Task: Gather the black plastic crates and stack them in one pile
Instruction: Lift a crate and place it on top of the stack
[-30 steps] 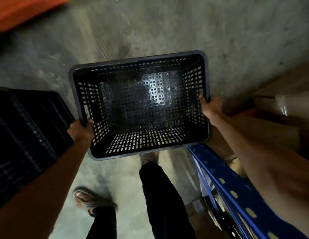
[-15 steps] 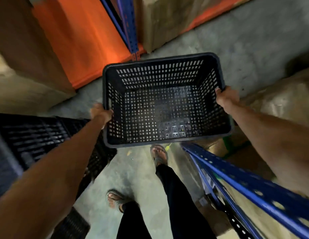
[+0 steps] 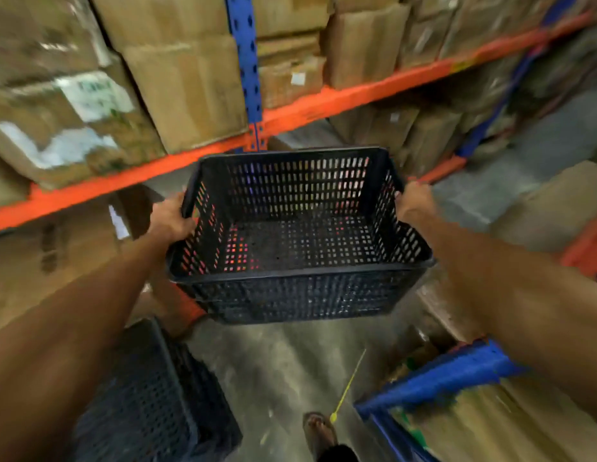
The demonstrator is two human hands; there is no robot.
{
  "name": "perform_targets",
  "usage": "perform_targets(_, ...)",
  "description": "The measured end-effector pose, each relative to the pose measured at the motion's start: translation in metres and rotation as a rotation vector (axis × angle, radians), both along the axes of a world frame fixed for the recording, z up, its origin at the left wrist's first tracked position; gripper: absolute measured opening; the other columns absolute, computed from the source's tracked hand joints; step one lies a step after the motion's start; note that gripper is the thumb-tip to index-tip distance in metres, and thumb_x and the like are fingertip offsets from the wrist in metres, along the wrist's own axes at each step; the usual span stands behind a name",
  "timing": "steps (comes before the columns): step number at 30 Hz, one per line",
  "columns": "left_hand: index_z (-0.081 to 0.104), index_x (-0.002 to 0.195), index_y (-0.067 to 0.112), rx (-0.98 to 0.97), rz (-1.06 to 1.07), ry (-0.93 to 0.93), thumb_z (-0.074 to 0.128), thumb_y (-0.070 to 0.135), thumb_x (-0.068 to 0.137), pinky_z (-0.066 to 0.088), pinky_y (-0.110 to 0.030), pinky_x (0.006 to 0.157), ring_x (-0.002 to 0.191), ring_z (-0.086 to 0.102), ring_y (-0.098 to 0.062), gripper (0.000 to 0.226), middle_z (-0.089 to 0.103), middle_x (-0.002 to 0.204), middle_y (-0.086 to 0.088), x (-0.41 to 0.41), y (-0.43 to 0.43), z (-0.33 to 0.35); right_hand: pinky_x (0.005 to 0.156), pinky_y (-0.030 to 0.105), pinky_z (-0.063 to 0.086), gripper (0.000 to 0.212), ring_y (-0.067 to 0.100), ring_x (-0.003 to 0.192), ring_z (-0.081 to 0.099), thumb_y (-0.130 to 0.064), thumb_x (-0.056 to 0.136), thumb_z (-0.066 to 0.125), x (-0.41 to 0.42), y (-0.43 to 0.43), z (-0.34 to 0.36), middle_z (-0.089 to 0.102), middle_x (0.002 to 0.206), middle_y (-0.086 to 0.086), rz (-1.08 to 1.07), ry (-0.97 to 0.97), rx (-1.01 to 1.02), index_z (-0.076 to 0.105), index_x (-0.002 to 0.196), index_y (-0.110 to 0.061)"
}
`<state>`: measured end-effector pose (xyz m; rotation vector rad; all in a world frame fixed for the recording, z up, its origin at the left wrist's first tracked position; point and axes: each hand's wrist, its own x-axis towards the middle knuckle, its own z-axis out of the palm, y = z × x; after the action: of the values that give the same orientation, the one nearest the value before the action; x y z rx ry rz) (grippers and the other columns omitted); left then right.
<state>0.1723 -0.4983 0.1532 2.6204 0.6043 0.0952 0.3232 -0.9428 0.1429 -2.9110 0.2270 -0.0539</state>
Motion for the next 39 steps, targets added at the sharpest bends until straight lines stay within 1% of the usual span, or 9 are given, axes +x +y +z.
perform_targets(3, 0.057, 0.125, 0.004, 0.028, 0.003, 0.025, 0.070, 0.011, 0.076, 0.047, -0.044, 0.096, 0.112, 0.061, -0.038, 0.051, 0.066, 0.117, -0.026, -0.027, 0.018, 0.056, 0.093, 0.045, 0.049, 0.064, 0.044, 0.116, 0.057, -0.022, 0.091, 0.053, -0.032, 0.010, 0.067, 0.058, 0.125, 0.027, 0.065, -0.048, 0.048, 0.027, 0.150, -0.016)
perform_targets(5, 0.061, 0.119, 0.004, 0.049, 0.034, 0.001, 0.072, 0.014, 0.072, 0.050, -0.043, 0.090, 0.105, 0.064, -0.038, 0.049, 0.068, 0.110, -0.026, -0.049, 0.027, 0.084, 0.096, 0.044, 0.047, 0.070, 0.042, 0.117, 0.056, -0.024, 0.091, 0.052, -0.052, 0.018, 0.097, 0.057, 0.128, 0.025, 0.102, -0.070, 0.068, 0.020, 0.153, -0.027)
perform_targets(9, 0.067, 0.110, 0.011, 0.080, 0.054, -0.085, 0.064, 0.029, 0.044, 0.052, -0.036, 0.081, 0.097, 0.066, -0.037, 0.068, 0.070, 0.099, -0.026, -0.124, 0.048, 0.131, 0.103, 0.043, 0.043, 0.068, 0.039, 0.126, 0.052, -0.022, 0.089, 0.053, -0.106, 0.043, 0.142, 0.053, 0.137, 0.019, 0.161, -0.127, 0.080, 0.028, 0.150, -0.035)
perform_targets(12, 0.065, 0.115, 0.010, 0.080, 0.045, -0.052, 0.074, 0.021, 0.053, 0.054, -0.040, 0.084, 0.101, 0.065, -0.037, 0.063, 0.069, 0.105, -0.026, -0.180, 0.066, 0.145, 0.104, 0.042, 0.044, 0.063, 0.039, 0.127, 0.051, -0.025, 0.089, 0.053, -0.141, 0.064, 0.150, 0.053, 0.138, 0.020, 0.191, -0.110, 0.066, 0.033, 0.148, -0.034)
perform_targets(14, 0.064, 0.118, 0.007, 0.102, 0.043, -0.072, 0.070, 0.021, 0.057, 0.052, -0.040, 0.088, 0.106, 0.064, -0.038, 0.063, 0.068, 0.110, -0.026, -0.220, 0.081, 0.148, 0.105, 0.043, 0.045, 0.062, 0.039, 0.127, 0.051, -0.026, 0.089, 0.051, -0.160, 0.086, 0.151, 0.052, 0.138, 0.021, 0.242, -0.095, 0.043, 0.036, 0.148, -0.027)
perform_targets(22, 0.062, 0.123, 0.004, 0.192, 0.233, -0.027, 0.067, 0.010, 0.075, 0.044, -0.037, 0.093, 0.113, 0.061, -0.036, 0.048, 0.066, 0.118, -0.025, -0.410, 0.176, 0.127, 0.104, 0.043, 0.044, 0.057, 0.038, 0.130, 0.049, -0.033, 0.092, 0.051, -0.261, 0.242, 0.114, 0.050, 0.140, 0.019, 0.484, -0.033, 0.054, 0.038, 0.146, -0.022)
perform_targets(26, 0.063, 0.119, 0.007, 0.218, 0.302, 0.015, 0.061, 0.030, 0.072, 0.045, -0.039, 0.091, 0.109, 0.063, -0.037, 0.052, 0.069, 0.110, -0.023, -0.472, 0.204, 0.115, 0.107, 0.044, 0.042, 0.062, 0.038, 0.133, 0.045, -0.029, 0.095, 0.048, -0.300, 0.297, 0.097, 0.046, 0.144, 0.020, 0.594, -0.037, 0.087, 0.026, 0.152, -0.026)
perform_targets(31, 0.055, 0.128, 0.004, 0.247, 0.417, 0.033, 0.071, 0.015, 0.079, 0.045, -0.042, 0.094, 0.110, 0.061, -0.042, 0.053, 0.065, 0.115, -0.029, -0.522, 0.236, 0.083, 0.101, 0.044, 0.045, 0.061, 0.039, 0.127, 0.050, -0.031, 0.094, 0.049, -0.334, 0.346, 0.067, 0.052, 0.138, 0.019, 0.618, -0.013, 0.144, 0.027, 0.151, -0.034)
perform_targets(39, 0.033, 0.149, 0.010, 0.227, 0.548, 0.062, 0.066, 0.020, 0.084, 0.045, -0.043, 0.101, 0.117, 0.057, -0.044, 0.073, 0.062, 0.124, -0.028, -0.567, 0.255, 0.014, 0.094, 0.045, 0.048, 0.059, 0.040, 0.118, 0.057, -0.032, 0.094, 0.050, -0.357, 0.394, 0.021, 0.058, 0.127, 0.019, 0.624, -0.034, 0.172, 0.028, 0.148, -0.043)
